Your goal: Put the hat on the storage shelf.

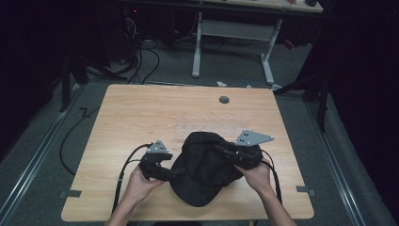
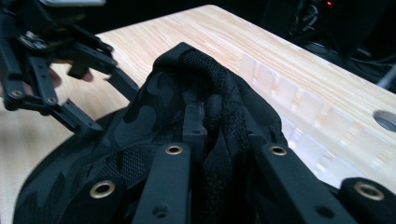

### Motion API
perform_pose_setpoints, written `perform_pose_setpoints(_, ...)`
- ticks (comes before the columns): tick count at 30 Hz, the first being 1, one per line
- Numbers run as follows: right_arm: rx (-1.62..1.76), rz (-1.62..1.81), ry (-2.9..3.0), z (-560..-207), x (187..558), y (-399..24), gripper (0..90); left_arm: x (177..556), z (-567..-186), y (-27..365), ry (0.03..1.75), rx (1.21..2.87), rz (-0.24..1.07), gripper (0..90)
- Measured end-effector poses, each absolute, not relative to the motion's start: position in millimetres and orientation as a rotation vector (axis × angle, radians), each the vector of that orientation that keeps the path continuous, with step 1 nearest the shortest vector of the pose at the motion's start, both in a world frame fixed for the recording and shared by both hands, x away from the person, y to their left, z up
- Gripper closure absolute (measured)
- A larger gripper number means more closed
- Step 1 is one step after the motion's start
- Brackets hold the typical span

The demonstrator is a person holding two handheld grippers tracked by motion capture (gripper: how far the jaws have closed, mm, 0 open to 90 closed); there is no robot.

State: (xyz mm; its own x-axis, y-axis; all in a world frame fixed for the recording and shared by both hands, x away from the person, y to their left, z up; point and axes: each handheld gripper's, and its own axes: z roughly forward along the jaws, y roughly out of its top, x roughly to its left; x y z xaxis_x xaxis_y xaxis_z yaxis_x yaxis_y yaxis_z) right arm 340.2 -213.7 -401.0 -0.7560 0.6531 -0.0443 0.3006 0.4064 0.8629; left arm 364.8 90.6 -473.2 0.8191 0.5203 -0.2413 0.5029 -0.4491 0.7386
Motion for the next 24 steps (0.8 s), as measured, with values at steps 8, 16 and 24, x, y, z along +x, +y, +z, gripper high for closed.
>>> perform_pose_setpoints(8, 0.720, 1.334, 2.304, -392, 340, -205, 79.4, 366, -476, 88, 0.727, 2.143, -0.024, 17.8)
perform_pose_setpoints(16, 0.665, 1.408, 2.296, -385, 345, -204, 79.5, 367, -475, 90, 0.709, 2.117, -0.080, 17.2)
perform_pose_setpoints(24, 0.618, 1.447, 2.290, -383, 347, -203, 79.4, 366, -473, 85, 0.664, 2.127, -0.112, 18.2)
